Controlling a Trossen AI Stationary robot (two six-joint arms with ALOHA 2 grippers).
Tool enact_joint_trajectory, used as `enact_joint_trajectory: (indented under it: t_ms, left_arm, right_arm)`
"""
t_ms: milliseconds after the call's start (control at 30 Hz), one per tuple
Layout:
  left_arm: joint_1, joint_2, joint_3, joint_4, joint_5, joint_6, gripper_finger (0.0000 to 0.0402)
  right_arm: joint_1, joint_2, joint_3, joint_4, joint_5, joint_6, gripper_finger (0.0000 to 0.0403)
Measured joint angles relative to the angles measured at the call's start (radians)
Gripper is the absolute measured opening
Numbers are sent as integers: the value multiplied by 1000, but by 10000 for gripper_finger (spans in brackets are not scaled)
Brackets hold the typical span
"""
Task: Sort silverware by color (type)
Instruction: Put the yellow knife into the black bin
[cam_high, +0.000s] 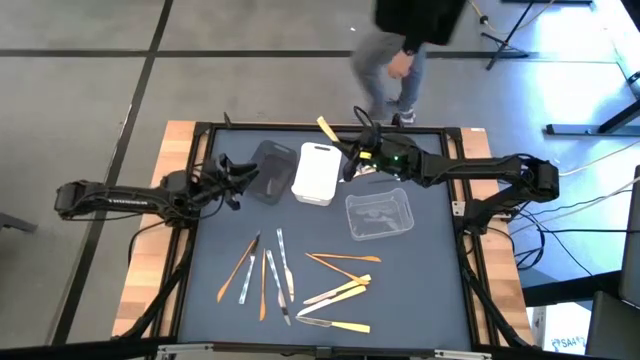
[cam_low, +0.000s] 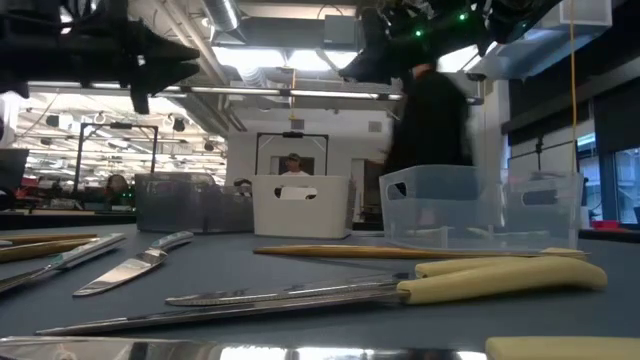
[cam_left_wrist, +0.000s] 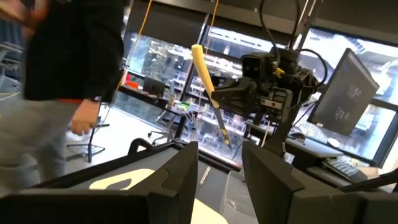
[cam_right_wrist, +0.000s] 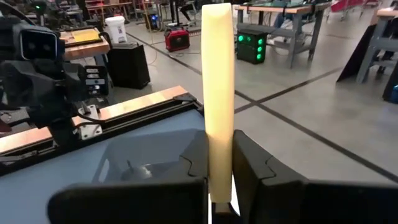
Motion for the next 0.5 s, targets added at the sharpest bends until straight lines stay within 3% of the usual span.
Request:
enact_joint_trajectory:
  t_ms: [500]
  left_arm:
    - [0, 480, 348, 2, -52, 1, 119]
  right_arm:
    - [21, 0, 0, -2, 26, -23, 26]
